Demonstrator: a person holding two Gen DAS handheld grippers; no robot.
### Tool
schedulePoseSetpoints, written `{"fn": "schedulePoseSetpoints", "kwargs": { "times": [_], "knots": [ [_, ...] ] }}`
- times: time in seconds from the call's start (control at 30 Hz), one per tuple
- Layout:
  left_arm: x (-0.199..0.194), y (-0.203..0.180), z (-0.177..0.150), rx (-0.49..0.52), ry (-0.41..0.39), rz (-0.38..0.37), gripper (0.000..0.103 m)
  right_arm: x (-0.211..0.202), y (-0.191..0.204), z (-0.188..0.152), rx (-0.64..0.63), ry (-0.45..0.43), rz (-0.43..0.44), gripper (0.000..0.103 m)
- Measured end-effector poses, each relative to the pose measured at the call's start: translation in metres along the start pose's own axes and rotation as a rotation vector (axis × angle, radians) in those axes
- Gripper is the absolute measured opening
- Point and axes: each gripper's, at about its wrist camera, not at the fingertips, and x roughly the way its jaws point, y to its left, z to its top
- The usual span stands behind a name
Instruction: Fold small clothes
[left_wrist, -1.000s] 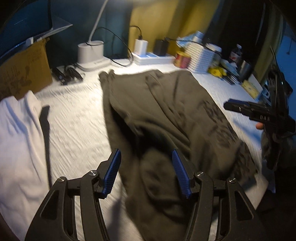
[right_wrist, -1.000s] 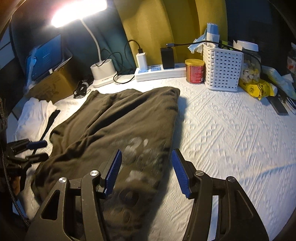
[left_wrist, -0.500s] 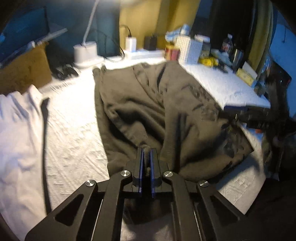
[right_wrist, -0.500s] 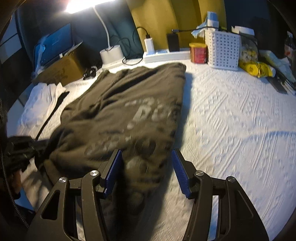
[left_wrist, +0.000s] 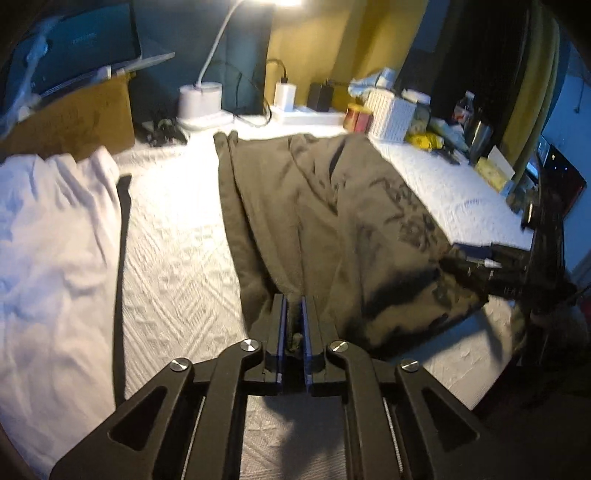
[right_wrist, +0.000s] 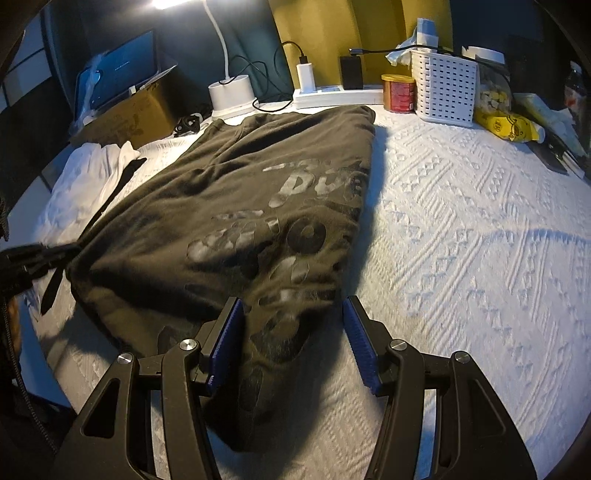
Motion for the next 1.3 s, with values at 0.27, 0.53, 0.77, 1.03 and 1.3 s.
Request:
{"fn": "schedulePoseSetpoints", "kwargs": {
  "times": [0.27, 0.53, 0.77, 1.03, 1.3],
  "knots": [
    [0.007, -0.017, 0.004, 0.025, -0.042, -0.102, 0.073, -0.013, -0.002, -0.014, 0.029, -0.007, -0.013, 0.059],
    [0.030, -0.033, -0.013, 0.122, 0.062, -0.093, 0.003, -0.019, 0.003, -0.026, 0.006, -0.020, -0.012, 0.029],
    [0.018, -0.026, -0.024, 0.074, 0.097, -0.114, 0.002, -0.017, 0.006, -0.023, -0.016, -0.003, -0.009, 0.028],
    [0.015, -0.020, 0.006, 0.062, 0.070, -0.047, 0.041, -0.023, -0.007, -0.005, 0.001, -0.033, -0.029, 0.038],
    [0.037, -0.008, 0.048, 0.018, 0.027, -0.058, 0.080, -0.016, -0.025, 0.026, 0.017, -0.053, -0.037, 0.039]
  ]
}}
